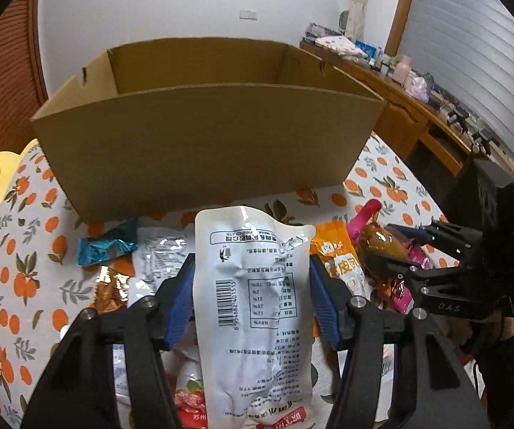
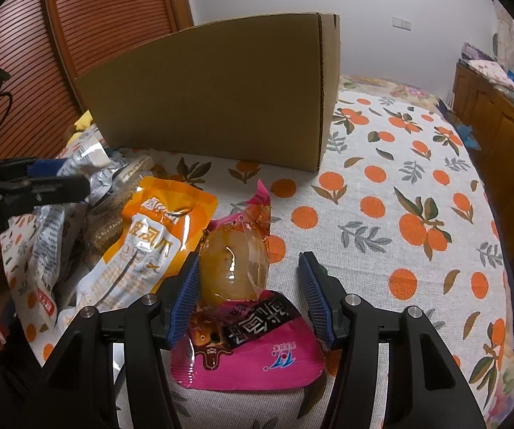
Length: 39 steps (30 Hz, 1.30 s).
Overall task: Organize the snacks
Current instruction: 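Lift the white pack with the left tool while the right tool carries the egg pack to the box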
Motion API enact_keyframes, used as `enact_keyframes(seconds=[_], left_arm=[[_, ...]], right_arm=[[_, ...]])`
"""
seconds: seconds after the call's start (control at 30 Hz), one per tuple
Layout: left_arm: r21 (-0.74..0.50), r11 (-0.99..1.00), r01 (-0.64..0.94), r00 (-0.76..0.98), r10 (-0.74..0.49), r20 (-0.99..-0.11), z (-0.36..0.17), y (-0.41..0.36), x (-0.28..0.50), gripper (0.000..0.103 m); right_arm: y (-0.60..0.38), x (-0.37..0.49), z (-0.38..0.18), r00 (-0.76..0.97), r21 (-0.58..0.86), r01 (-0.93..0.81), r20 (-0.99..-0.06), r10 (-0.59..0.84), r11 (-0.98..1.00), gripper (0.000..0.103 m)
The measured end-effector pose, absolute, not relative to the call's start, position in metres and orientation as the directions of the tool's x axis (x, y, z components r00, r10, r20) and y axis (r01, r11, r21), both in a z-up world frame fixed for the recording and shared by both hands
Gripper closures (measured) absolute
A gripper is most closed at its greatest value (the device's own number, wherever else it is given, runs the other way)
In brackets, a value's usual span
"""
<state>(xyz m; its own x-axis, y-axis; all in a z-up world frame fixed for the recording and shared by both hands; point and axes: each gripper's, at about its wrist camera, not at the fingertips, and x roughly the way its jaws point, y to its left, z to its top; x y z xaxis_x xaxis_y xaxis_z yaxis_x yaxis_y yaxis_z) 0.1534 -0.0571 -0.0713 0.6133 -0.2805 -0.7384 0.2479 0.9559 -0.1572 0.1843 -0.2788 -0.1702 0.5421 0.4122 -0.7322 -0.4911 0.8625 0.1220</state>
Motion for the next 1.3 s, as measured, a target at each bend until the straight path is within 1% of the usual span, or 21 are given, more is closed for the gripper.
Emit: enact_keyframes(seconds=[0.13, 0.43, 0.77, 0.83, 0.87, 0.9, 0.97, 1.03, 1.1, 1.2, 1.3], left_arm=[[-0.156, 0.958, 0.242, 0.642, -0.279, -0.715, -0.066, -0.053, 0.149, 0.045], [-0.168, 0.954, 0.250, 0.671, -0.296, -0.679, -0.055, -0.051, 0.139, 0.045], [-0.163, 0.951, 0.261, 0.697, -0.303, -0.650, -0.040, -0.053, 0.130, 0.045], [-0.164, 0.952, 0.260, 0.701, -0.302, -0.646, -0.038, -0.052, 0.129, 0.045], [-0.164, 0.952, 0.259, 0.703, -0.303, -0.644, -0.036, -0.051, 0.129, 0.045], [-0.164, 0.952, 0.259, 0.705, -0.303, -0.642, -0.035, -0.051, 0.128, 0.045], [-0.163, 0.952, 0.257, 0.710, -0.301, -0.637, -0.032, -0.050, 0.127, 0.045], [-0.164, 0.953, 0.256, 0.715, -0.301, -0.631, -0.029, -0.048, 0.126, 0.045], [-0.163, 0.953, 0.255, 0.720, -0.300, -0.626, -0.026, -0.047, 0.125, 0.045], [-0.162, 0.954, 0.253, 0.728, -0.298, -0.617, -0.021, -0.045, 0.124, 0.045], [-0.163, 0.954, 0.251, 0.735, -0.298, -0.609, -0.017, -0.043, 0.123, 0.045]], right_arm=[[-0.282, 0.187, -0.168, 0.523, 0.144, -0.503, -0.734, 0.433, 0.852, 0.046], [-0.275, 0.194, -0.159, 0.501, 0.109, -0.533, -0.759, 0.417, 0.839, 0.046], [-0.257, 0.203, -0.163, 0.447, 0.067, -0.571, -0.810, 0.379, 0.818, 0.047], [-0.254, 0.203, -0.162, 0.438, 0.066, -0.581, -0.815, 0.380, 0.811, 0.050], [-0.254, 0.202, -0.161, 0.434, 0.066, -0.586, -0.816, 0.382, 0.808, 0.054], [-0.253, 0.201, -0.161, 0.435, 0.058, -0.587, -0.818, 0.376, 0.807, 0.056], [-0.253, 0.199, -0.159, 0.435, 0.054, -0.588, -0.820, 0.372, 0.807, 0.056], [-0.257, 0.197, -0.158, 0.440, 0.077, -0.580, -0.808, 0.392, 0.811, 0.059], [-0.262, 0.193, -0.153, 0.460, 0.093, -0.572, -0.786, 0.413, 0.815, 0.065], [-0.266, 0.189, -0.151, 0.493, 0.058, -0.555, -0.780, 0.385, 0.830, 0.065], [-0.269, 0.186, -0.150, 0.505, 0.053, -0.552, -0.773, 0.384, 0.832, 0.065]])
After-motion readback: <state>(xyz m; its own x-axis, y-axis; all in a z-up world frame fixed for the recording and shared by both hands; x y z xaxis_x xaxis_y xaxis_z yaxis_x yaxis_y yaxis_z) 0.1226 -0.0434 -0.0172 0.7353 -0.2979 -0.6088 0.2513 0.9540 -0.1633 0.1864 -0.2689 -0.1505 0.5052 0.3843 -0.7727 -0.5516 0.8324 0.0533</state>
